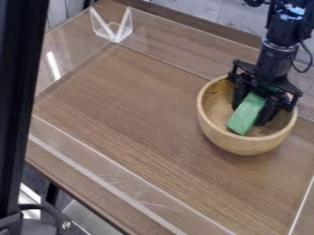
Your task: Remove the green block from inside the brown bowl and put it on the table
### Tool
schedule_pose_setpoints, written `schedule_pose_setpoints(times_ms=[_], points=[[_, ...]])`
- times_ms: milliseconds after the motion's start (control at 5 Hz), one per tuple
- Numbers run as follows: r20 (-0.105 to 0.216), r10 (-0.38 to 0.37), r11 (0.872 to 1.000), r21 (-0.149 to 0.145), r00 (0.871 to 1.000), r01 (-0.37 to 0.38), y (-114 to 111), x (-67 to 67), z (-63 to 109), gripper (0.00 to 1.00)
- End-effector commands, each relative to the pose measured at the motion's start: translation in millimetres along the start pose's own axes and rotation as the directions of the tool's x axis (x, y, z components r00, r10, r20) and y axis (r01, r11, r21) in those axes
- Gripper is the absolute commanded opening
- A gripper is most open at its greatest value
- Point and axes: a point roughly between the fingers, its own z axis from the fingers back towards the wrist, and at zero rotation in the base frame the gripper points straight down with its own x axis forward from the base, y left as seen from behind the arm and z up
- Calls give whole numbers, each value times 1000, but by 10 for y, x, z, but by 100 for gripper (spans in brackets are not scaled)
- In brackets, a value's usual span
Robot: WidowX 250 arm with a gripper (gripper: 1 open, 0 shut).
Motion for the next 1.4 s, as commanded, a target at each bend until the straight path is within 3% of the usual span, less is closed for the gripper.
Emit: schedule_pose_setpoints(times_ms=[0,1200], points=[[53,0,1000,-3,999,0,2,83,153,0],[47,-5,1000,-19,999,6,12,109,158,0]])
